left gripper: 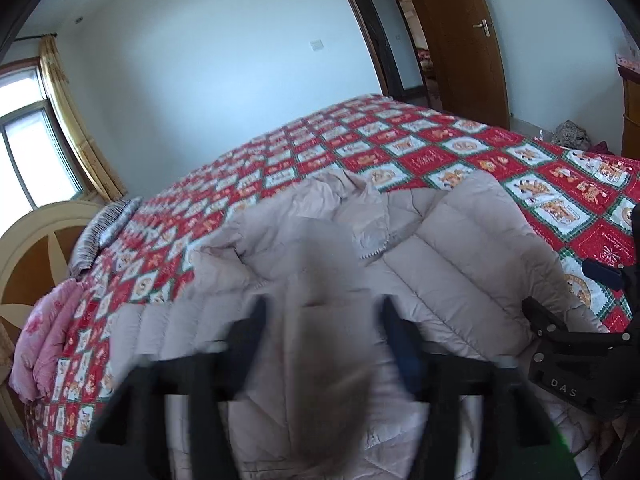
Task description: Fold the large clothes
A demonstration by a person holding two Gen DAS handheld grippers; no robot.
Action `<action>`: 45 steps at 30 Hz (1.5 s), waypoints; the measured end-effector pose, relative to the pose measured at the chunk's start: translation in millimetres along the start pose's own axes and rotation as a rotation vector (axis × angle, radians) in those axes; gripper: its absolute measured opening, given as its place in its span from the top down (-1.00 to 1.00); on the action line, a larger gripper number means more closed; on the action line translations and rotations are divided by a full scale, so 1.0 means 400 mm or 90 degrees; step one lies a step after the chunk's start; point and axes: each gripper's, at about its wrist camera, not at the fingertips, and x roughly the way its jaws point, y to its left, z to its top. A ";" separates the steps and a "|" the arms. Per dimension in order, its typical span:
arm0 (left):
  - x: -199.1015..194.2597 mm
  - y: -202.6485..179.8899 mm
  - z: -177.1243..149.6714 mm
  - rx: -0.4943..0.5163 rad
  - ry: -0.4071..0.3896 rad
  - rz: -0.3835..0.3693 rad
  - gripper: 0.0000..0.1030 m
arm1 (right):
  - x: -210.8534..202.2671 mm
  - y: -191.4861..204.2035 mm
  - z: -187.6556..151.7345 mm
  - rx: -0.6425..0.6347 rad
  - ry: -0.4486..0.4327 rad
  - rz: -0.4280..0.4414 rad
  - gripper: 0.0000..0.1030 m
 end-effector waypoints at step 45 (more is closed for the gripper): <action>0.126 0.496 -0.242 -0.198 0.107 0.100 -0.73 | -0.005 0.153 0.071 -0.024 0.091 0.200 0.79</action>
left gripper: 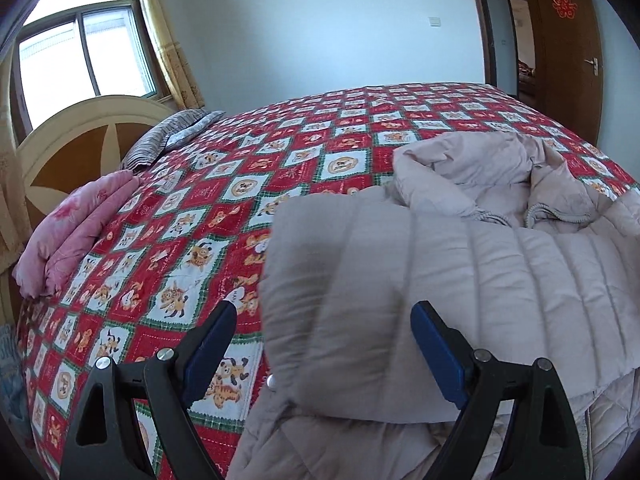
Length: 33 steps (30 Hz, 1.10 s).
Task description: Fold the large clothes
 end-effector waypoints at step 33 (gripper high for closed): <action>0.176 -0.096 -0.005 -0.016 0.060 -0.016 -0.92 | 0.119 0.094 -0.001 -0.043 -0.014 -0.054 -0.11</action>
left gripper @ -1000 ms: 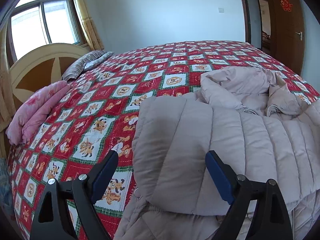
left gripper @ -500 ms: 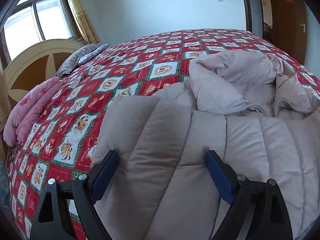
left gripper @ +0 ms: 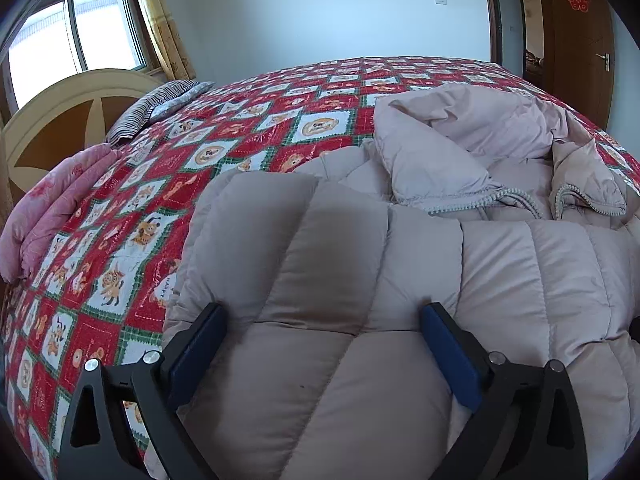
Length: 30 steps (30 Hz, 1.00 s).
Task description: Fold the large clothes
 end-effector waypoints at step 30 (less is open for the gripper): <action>0.023 0.000 -0.005 -0.004 0.019 -0.010 -0.98 | 0.019 0.039 -0.013 -0.044 -0.005 -0.070 -0.13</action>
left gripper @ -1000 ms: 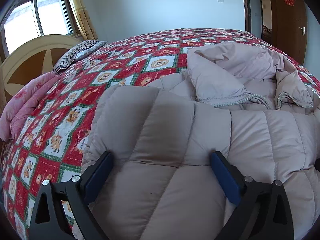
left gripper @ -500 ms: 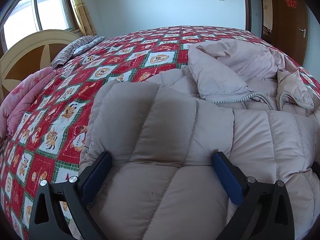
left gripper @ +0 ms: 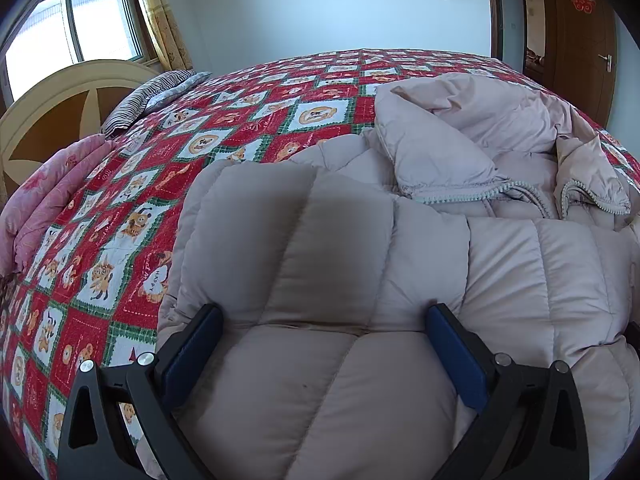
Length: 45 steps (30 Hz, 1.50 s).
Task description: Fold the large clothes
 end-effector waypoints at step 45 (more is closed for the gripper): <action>0.242 -0.115 0.439 0.132 0.068 -0.109 -0.98 | 0.304 -0.140 0.463 -0.056 0.100 0.091 -0.55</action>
